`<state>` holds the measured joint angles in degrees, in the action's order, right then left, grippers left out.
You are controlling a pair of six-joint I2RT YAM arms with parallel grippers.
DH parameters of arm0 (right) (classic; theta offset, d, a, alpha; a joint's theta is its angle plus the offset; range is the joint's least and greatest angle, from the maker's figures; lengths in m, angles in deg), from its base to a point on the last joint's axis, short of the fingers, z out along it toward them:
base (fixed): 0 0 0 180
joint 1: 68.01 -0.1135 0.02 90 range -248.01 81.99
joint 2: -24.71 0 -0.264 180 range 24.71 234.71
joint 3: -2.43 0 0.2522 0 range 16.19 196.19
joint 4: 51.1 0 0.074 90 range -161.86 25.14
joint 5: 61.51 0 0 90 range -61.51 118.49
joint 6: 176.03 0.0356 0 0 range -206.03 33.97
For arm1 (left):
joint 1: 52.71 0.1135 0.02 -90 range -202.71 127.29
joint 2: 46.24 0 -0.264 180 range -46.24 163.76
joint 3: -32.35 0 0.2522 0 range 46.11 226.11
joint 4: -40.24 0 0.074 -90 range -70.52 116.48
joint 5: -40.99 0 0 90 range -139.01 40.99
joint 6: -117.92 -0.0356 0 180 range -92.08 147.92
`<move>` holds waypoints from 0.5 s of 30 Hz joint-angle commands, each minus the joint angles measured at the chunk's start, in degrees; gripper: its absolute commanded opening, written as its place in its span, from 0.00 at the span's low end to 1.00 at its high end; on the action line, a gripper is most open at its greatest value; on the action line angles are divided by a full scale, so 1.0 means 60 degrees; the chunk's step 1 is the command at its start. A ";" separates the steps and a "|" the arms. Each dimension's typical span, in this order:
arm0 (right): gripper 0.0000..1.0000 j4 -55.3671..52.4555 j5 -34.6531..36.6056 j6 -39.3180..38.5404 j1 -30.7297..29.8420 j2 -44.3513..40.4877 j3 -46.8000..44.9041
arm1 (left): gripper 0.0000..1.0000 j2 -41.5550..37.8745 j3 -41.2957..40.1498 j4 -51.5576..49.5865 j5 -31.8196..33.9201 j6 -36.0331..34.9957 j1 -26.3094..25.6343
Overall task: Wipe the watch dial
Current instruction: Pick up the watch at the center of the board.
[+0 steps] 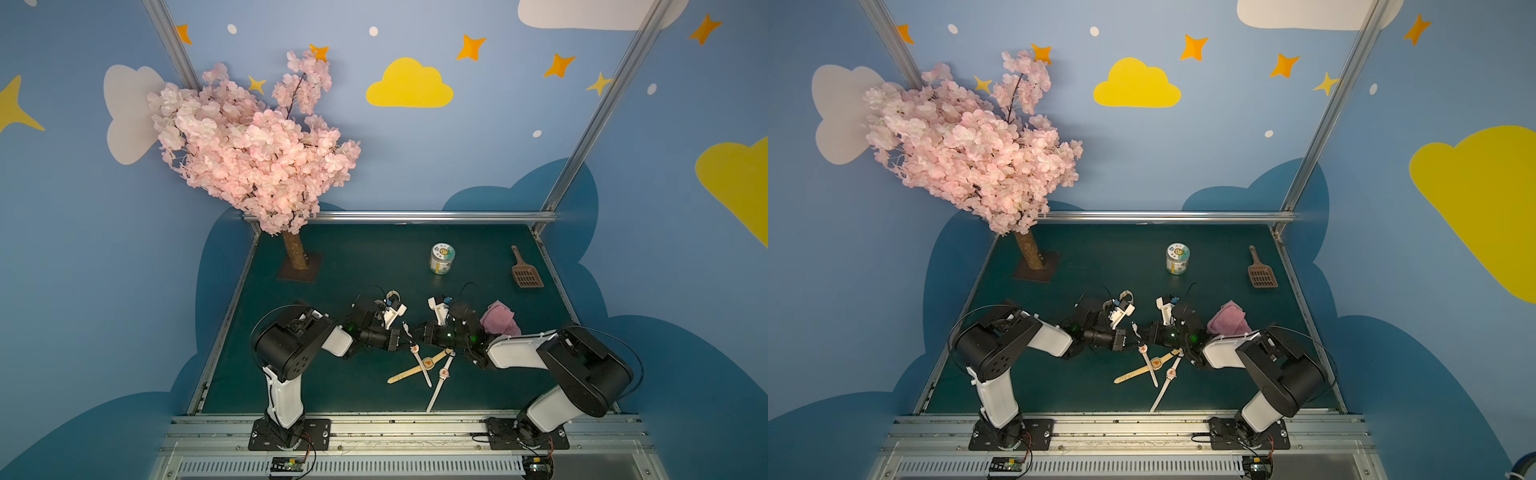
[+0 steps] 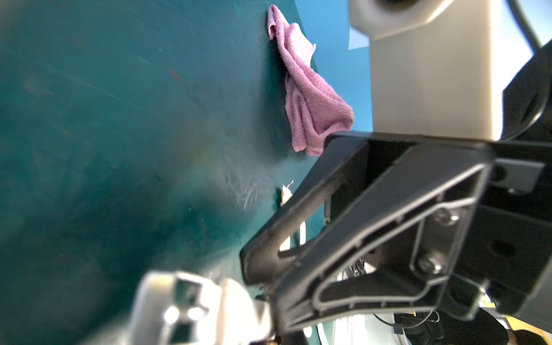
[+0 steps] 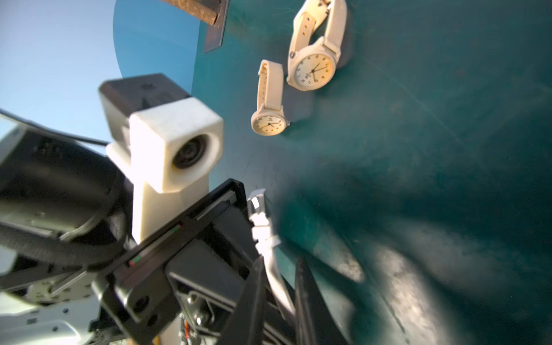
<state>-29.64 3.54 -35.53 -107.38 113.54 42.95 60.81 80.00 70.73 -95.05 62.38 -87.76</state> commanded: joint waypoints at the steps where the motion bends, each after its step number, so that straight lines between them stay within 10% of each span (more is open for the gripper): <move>1: 0.38 -0.1344 -0.0877 -0.0660 0.0258 -0.0633 0.0367 | 0.12 -0.0197 0.0065 -0.0117 -0.0724 -0.0421 0.0006; 15: 0.44 -0.5271 -0.1607 -0.2216 0.0483 -0.2422 0.1539 | 0.13 -0.1880 0.0420 -0.2447 -0.1786 -0.1675 -0.0028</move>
<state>-55.96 -6.01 -47.38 -104.82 100.19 52.61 51.74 80.63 60.72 -103.38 55.50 -87.78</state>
